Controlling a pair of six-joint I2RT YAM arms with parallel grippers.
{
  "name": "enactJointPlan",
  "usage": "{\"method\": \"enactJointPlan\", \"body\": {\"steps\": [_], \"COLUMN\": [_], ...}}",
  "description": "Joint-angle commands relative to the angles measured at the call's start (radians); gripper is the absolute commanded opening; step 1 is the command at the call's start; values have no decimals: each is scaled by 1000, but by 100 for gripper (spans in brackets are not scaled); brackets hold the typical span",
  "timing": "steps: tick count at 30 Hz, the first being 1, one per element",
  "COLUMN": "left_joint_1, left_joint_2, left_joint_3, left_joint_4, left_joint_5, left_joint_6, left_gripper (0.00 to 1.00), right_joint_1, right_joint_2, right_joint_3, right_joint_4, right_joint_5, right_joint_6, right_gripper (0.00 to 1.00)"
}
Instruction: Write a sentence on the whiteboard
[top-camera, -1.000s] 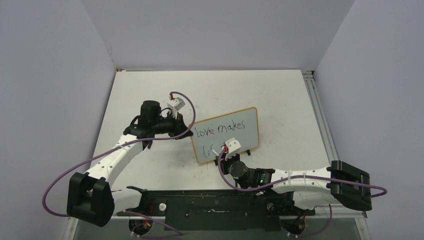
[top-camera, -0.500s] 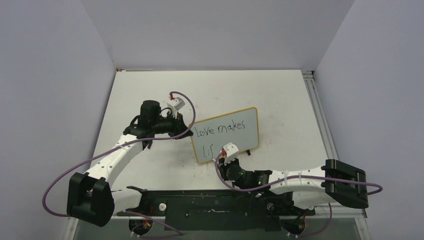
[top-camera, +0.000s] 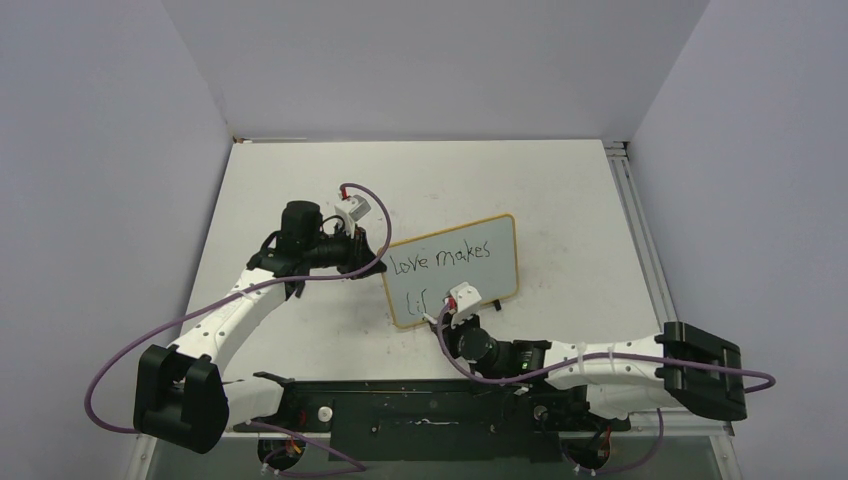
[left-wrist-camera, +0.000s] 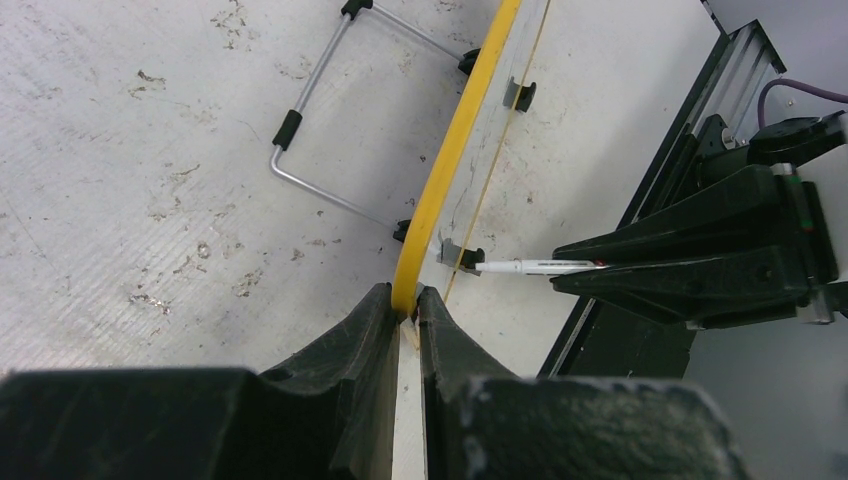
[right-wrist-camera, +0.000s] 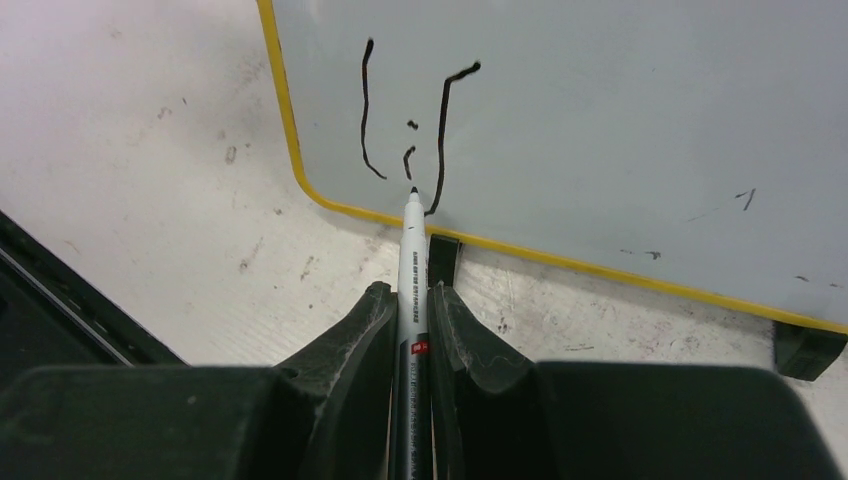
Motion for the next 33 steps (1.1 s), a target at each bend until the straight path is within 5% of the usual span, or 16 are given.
{"method": "enactJointPlan", "body": {"steps": [1, 33], "left_joint_1": [-3, -3], "left_joint_2": [-4, 1], "left_joint_3": [35, 34], "left_joint_4": [3, 3], "left_joint_5": [0, 0], "left_joint_6": [-5, -5], "left_gripper": [0, 0], "right_joint_1": [4, -5], "right_joint_2": [-90, 18], "right_joint_3": [-8, 13], "right_joint_4": [56, 124], "right_joint_5": [72, 66], "right_joint_6": [-14, -57], "right_gripper": [5, 5]}}
